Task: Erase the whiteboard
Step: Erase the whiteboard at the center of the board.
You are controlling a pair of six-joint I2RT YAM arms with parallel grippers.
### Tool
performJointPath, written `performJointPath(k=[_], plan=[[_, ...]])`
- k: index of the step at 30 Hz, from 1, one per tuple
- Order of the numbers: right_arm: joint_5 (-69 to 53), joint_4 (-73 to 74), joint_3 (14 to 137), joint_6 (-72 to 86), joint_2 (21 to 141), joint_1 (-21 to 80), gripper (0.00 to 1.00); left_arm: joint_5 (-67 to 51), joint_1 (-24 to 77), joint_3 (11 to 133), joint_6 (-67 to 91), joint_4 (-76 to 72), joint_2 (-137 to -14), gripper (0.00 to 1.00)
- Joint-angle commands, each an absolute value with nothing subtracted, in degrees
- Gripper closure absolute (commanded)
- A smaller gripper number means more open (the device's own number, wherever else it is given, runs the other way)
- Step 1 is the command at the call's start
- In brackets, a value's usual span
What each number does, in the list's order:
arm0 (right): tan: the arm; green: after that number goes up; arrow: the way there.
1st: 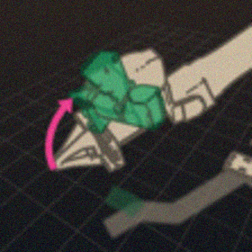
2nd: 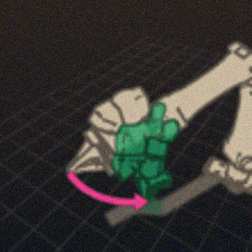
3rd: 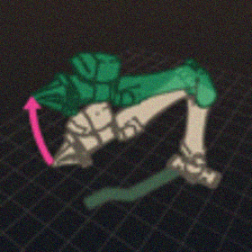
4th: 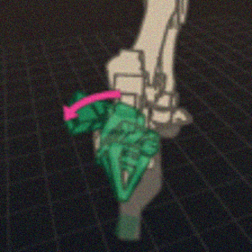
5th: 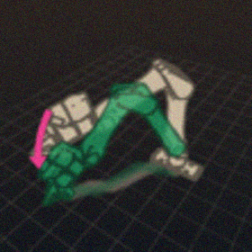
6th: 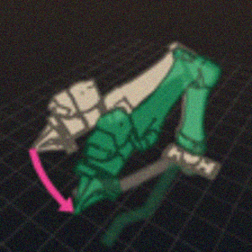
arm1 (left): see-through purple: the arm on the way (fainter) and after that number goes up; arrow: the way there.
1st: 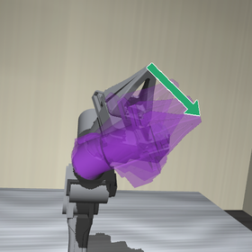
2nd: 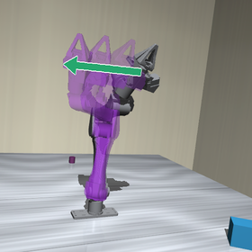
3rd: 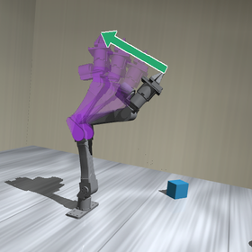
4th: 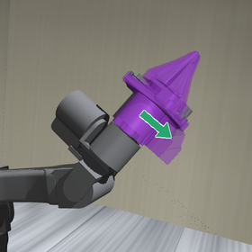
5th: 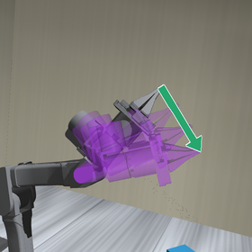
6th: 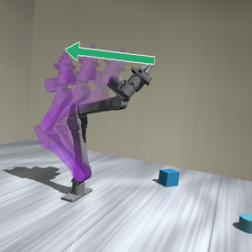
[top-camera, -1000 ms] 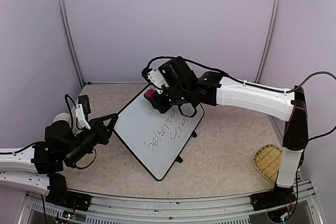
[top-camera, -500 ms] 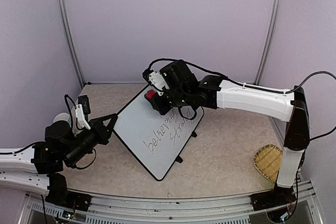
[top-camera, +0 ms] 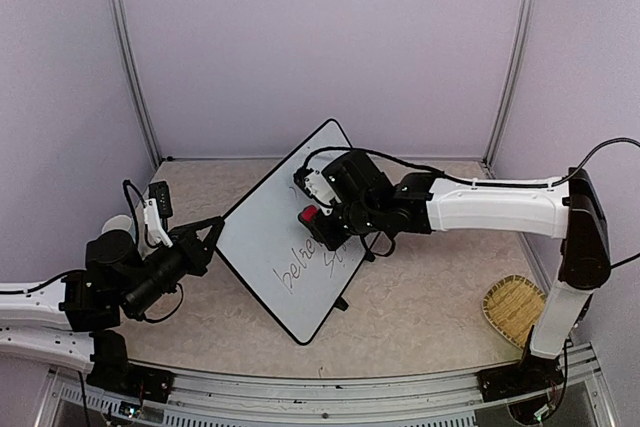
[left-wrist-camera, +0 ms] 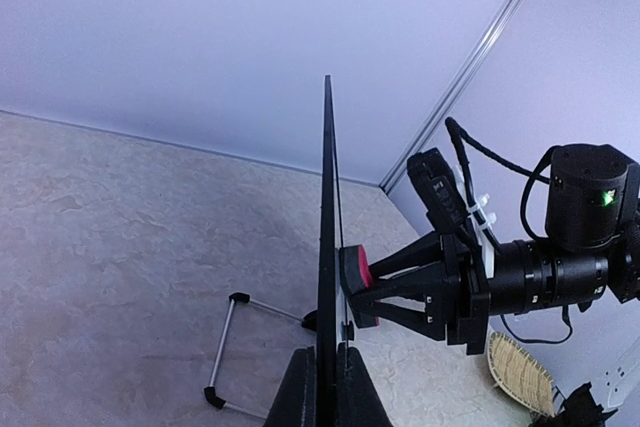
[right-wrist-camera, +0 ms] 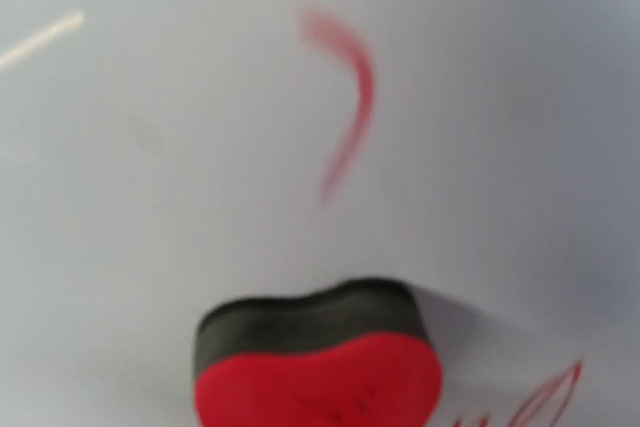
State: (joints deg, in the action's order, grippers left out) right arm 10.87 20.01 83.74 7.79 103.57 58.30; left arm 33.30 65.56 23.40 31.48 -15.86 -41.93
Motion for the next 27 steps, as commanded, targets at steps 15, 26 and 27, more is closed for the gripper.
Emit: performJointPath(k=[15, 26, 27], plan=[[9.0, 21.8, 85.1, 9.2, 104.3, 57.8, 0.86, 23.0, 67.4, 23.2, 29.1, -9.3, -43.3, 1.00], [9.1, 26.1, 98.2, 7.5, 109.6, 57.1, 0.85, 23.4, 67.4, 22.7, 29.2, -8.7, -41.8, 1.00], [8.8, 26.4, 99.3, 7.4, 110.0, 57.0, 0.85, 23.3, 67.4, 22.7, 29.1, -8.6, -41.8, 1.00]])
